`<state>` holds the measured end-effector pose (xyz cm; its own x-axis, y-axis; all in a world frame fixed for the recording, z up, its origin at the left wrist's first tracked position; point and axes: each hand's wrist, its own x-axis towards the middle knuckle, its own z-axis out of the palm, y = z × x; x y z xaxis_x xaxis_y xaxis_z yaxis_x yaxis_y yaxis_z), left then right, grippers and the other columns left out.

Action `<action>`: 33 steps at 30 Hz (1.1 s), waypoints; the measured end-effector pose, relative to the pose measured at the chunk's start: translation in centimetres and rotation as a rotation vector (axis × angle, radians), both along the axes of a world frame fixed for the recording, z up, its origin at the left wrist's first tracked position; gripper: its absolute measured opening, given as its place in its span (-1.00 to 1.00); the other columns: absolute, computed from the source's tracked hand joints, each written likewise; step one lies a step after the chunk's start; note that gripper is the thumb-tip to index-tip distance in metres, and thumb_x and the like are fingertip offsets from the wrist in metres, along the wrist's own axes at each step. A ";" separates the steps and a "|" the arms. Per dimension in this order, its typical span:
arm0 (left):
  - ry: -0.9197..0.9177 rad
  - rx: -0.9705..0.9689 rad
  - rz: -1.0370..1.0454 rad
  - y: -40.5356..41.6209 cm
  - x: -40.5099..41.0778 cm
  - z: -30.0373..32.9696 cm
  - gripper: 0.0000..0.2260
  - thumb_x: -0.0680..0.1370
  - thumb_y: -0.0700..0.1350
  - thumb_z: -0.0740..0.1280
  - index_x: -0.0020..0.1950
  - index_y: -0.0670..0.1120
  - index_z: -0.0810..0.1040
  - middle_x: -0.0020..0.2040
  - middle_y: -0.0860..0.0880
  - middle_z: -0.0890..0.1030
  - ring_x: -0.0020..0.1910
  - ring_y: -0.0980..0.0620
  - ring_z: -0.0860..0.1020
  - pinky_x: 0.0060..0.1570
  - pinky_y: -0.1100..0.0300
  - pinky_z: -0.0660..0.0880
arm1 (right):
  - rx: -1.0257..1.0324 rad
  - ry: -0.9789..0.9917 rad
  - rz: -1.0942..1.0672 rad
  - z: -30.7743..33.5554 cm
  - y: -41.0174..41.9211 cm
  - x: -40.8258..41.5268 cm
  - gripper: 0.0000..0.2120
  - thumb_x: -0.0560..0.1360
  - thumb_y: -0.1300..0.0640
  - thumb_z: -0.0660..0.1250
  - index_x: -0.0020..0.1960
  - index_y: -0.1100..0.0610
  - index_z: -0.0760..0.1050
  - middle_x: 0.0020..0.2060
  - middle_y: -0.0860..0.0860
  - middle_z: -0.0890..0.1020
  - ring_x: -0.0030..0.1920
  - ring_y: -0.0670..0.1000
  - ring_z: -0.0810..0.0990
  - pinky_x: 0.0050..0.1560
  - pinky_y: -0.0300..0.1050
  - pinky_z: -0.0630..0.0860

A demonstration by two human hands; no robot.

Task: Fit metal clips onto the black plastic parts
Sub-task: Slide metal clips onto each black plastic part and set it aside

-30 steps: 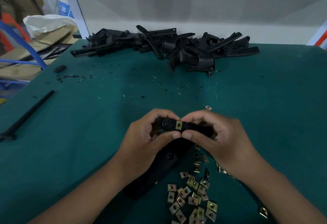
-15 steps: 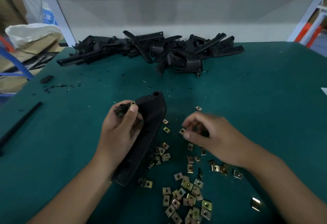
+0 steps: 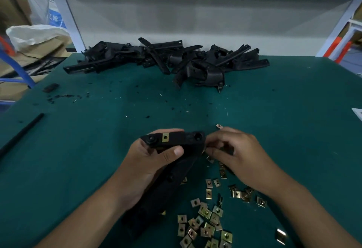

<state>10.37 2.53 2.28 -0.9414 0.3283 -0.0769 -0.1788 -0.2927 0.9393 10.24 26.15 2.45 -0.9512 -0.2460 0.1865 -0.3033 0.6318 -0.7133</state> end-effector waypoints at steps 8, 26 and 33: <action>0.125 -0.165 -0.052 0.5 0.5 0.5 -0.71 0.39 -0.14 0.58 0.09 0.04 0.71 0.04 -0.09 0.72 0.04 -0.04 0.70 -0.03 0.27 0.59 | -0.921 -0.404 0.029 1.5 -0.4 0.0 -0.83 0.38 0.05 0.49 -0.02 -0.02 0.70 -0.16 -0.05 0.67 -0.08 -0.08 0.67 -0.12 -0.24 0.58; 0.087 -0.150 -0.072 0.9 0.8 0.8 -0.68 0.30 -0.14 0.61 0.04 0.01 0.72 -0.01 -0.09 0.72 -0.02 -0.01 0.70 -0.07 0.29 0.58 | -1.251 -0.601 0.088 1.7 -0.9 -0.1 -0.74 0.24 0.07 0.67 -0.16 0.03 0.66 -0.16 -0.01 0.65 -0.21 -0.08 0.64 -0.27 -0.26 0.55; 0.112 -0.166 -0.050 0.9 0.9 1.1 -0.71 0.33 -0.16 0.53 0.05 -0.01 0.72 -0.03 -0.10 0.73 -0.05 0.02 0.70 -0.08 0.30 0.58 | -1.053 -0.471 0.049 1.6 -1.2 0.3 -0.72 0.30 0.18 0.54 -0.01 -0.03 0.71 0.00 0.03 0.73 -0.06 -0.08 0.70 -0.09 -0.26 0.59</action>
<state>11.29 3.39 3.35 -0.9299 0.3666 -0.0296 -0.0809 -0.1254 0.9888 10.57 24.92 4.09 -0.9747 -0.2179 -0.0495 0.1252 -0.3490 -0.9287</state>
